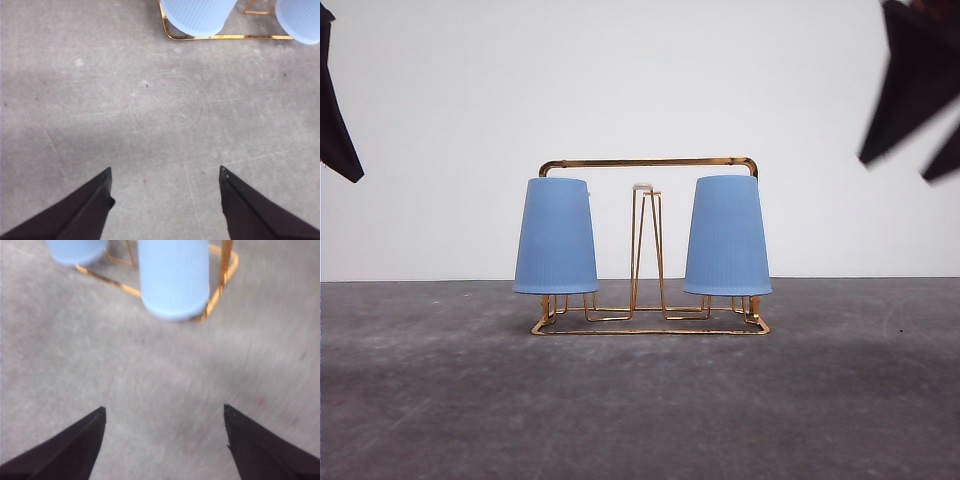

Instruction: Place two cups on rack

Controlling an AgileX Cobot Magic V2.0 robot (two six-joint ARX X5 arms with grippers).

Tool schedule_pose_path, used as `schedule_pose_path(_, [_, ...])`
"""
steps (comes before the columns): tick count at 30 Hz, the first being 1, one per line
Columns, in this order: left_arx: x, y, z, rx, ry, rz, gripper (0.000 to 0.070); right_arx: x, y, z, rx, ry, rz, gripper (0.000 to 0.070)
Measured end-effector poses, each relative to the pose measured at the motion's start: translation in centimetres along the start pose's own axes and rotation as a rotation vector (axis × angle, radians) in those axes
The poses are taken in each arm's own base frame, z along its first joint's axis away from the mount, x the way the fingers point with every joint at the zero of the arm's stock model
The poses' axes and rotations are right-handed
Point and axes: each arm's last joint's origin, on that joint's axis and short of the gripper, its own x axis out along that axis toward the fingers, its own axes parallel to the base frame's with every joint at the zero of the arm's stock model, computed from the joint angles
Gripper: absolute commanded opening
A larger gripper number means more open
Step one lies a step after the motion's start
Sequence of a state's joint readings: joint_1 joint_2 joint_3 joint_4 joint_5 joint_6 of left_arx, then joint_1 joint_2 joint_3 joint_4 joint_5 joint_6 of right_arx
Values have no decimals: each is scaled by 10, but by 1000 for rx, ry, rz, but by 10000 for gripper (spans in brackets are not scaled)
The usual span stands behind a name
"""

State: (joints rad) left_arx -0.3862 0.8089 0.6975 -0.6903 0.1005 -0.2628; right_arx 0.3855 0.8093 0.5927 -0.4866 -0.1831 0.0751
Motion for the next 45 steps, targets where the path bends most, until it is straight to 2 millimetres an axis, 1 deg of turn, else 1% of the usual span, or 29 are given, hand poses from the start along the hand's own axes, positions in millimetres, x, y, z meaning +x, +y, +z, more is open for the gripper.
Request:
schedule_pose_path(3, [0,0,0,51,0,0,391,6,-3,-18,33,23,-2,465])
schedule_pose_path(6, [0,0,-1,91,10,1,386,8,-3,-21,45,41,-4,459])
schedule_pose_path(7, [0,0,-1,96,15,1,316,8,-3,-20,45,34,-4,376])
schedule_pose_path(8, [0,0,-2,102,20,1,201,8,-3,-19,44,28,-3,237])
schedule_pose_path(9, [0,0,-2,108,22,-1,75,8,-3,-19,47,27,-3,72])
schedule_pose_path(10, [0,0,-2,111,24,-2,13,8,-3,-19,48,25,-3,8])
schedule_pose_path(11, [0,0,-2,111,24,-3,0,8,-3,-19,48,23,-3,23])
schedule_pose_path(32, [-1,0,-2,118,15,1,0,8,-3,-19,47,21,-3,17])
schedule_pose_path(35, [-6,-1,-4,125,-11,-8,0,8,-3,-19,47,20,-2,17])
schedule_pose_path(39, [-15,11,-19,113,-202,3,0,8,-3,-19,47,20,-2,17])
schedule_pose_path(45, [-11,40,-65,71,-541,98,0,8,-3,-19,47,20,-2,17])
